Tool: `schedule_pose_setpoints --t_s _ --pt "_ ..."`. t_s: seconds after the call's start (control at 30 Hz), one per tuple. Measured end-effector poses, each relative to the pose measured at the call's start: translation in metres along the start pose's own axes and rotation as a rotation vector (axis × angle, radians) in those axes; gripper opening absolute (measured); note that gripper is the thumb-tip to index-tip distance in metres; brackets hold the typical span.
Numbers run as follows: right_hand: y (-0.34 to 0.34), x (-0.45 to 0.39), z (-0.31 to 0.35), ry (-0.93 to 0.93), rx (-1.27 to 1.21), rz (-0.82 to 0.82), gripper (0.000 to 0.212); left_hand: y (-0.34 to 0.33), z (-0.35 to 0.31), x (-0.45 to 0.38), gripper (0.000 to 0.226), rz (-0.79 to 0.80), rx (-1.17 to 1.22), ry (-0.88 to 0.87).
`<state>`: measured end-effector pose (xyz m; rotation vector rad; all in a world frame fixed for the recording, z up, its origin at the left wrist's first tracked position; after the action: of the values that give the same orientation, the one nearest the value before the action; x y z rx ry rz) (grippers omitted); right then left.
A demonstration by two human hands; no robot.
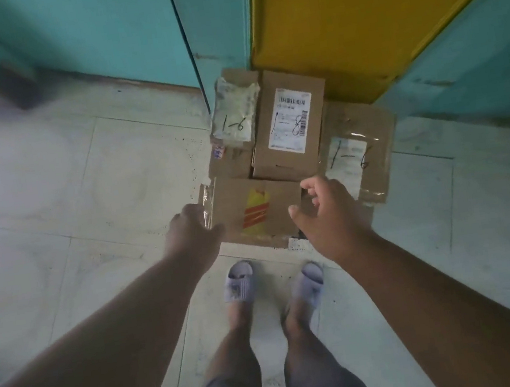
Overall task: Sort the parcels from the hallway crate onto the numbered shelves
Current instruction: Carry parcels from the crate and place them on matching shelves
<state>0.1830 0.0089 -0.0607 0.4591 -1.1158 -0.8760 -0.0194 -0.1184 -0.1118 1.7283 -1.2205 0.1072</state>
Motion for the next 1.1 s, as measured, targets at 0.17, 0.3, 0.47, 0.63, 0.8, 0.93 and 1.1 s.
schedule_pose_setpoints --t_s 0.17,0.3,0.47,0.63,0.8,0.93,1.1 --pt "-0.06 -0.04 -0.037 -0.237 -0.097 0.175 0.072 -0.036 0.014 -0.028 0.051 0.119 0.169 0.048" --pt "-0.075 -0.045 -0.042 -0.309 -0.25 0.223 0.071 -0.037 0.014 -0.029 0.029 0.103 0.288 0.076" --pt "-0.057 -0.038 -0.035 -0.266 -0.33 0.148 0.046 -0.014 0.021 -0.014 0.011 -0.003 0.444 0.16" --pt "-0.032 -0.026 -0.018 -0.284 -0.568 0.14 0.039 0.007 0.01 0.005 0.028 0.038 0.768 0.107" --pt "0.018 0.016 0.018 -0.225 -0.63 0.153 0.038 0.038 -0.006 0.039 0.047 0.089 0.803 0.066" --pt "0.078 0.065 0.055 -0.048 -0.548 0.181 0.03 0.089 -0.032 0.076 0.021 -0.084 0.77 0.109" --pt "0.145 0.124 0.097 0.117 -0.53 0.221 0.038 0.143 -0.072 0.118 0.042 -0.16 0.822 0.193"
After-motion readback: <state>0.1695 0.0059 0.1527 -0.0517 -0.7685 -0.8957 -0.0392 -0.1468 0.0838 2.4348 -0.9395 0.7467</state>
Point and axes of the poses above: each hand's wrist, its own x-axis away from the middle knuckle, its own y-axis out of the back of the hand, z = x × y, the point moved 5 cm from there along -x, towards the middle knuckle, and after that the axes turned 13 degrees about -y, right-handed, at the moved point
